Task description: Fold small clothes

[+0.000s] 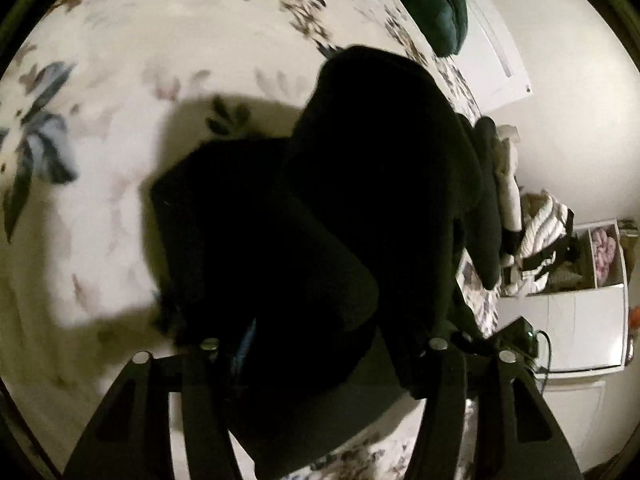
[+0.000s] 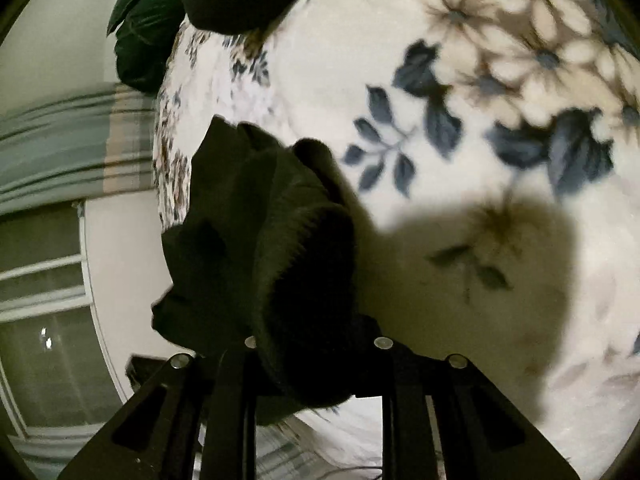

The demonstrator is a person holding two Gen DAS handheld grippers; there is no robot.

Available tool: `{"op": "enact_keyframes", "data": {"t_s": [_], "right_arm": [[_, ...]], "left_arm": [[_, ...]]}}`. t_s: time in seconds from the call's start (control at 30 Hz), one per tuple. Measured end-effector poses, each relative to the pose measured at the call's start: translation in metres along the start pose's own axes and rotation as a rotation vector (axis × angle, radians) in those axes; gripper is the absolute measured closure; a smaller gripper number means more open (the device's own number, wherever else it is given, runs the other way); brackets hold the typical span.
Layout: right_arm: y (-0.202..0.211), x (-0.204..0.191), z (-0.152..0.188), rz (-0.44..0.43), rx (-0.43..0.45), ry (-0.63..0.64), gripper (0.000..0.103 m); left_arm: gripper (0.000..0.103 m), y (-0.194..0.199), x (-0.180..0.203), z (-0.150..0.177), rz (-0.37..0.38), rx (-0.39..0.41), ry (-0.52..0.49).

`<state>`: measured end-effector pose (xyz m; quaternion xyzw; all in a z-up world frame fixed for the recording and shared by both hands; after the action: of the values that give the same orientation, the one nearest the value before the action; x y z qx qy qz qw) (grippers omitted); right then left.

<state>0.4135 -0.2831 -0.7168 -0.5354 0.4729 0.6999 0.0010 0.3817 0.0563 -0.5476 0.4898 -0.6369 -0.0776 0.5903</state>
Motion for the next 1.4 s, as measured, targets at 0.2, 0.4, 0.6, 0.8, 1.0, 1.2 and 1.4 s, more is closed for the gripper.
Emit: {"op": "enact_keyframes", "data": {"t_s": [0.2, 0.4, 0.6, 0.8, 1.0, 1.2, 1.4], "right_arm": [[-0.024, 0.005, -0.026, 0.011, -0.056, 0.035, 0.047], [-0.005, 0.005, -0.021, 0.006, -0.011, -0.05, 0.082], [0.031, 0.035, 0.039, 0.062, -0.045, -0.205, 0.082], [0.07, 0.041, 0.007, 0.247, -0.021, -0.033, 0.054], [0.089, -0.041, -0.025, 0.254, -0.018, 0.406, 0.042], [-0.015, -0.118, -0.006, 0.138, -0.201, 0.697, 0.04], [-0.059, -0.126, -0.005, 0.132, -0.235, 0.735, 0.099]], "left_arm": [[0.031, -0.029, 0.005, 0.025, -0.019, -0.037, -0.018], [0.053, -0.022, -0.001, 0.027, -0.078, -0.011, -0.105], [0.051, -0.02, -0.007, 0.018, -0.044, -0.098, -0.144], [0.041, 0.031, 0.01, 0.026, -0.057, -0.111, -0.186], [0.039, 0.042, 0.032, 0.011, -0.065, -0.004, -0.209], [0.039, -0.009, 0.036, -0.009, -0.137, 0.016, -0.313], [0.052, -0.003, 0.01, -0.015, -0.148, 0.048, -0.207]]}}
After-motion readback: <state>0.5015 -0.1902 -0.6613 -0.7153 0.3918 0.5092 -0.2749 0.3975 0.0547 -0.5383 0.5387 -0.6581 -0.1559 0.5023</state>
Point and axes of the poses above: each gripper's, at about its wrist camera, not at the fingertips, and y roughly against the way its jaws point, x to its right, z to its underside, the point moved 5 cm from there along -y, roughly the way its jaws point, and after that the axes turned 14 degrees about x, right-handed, at the moved point
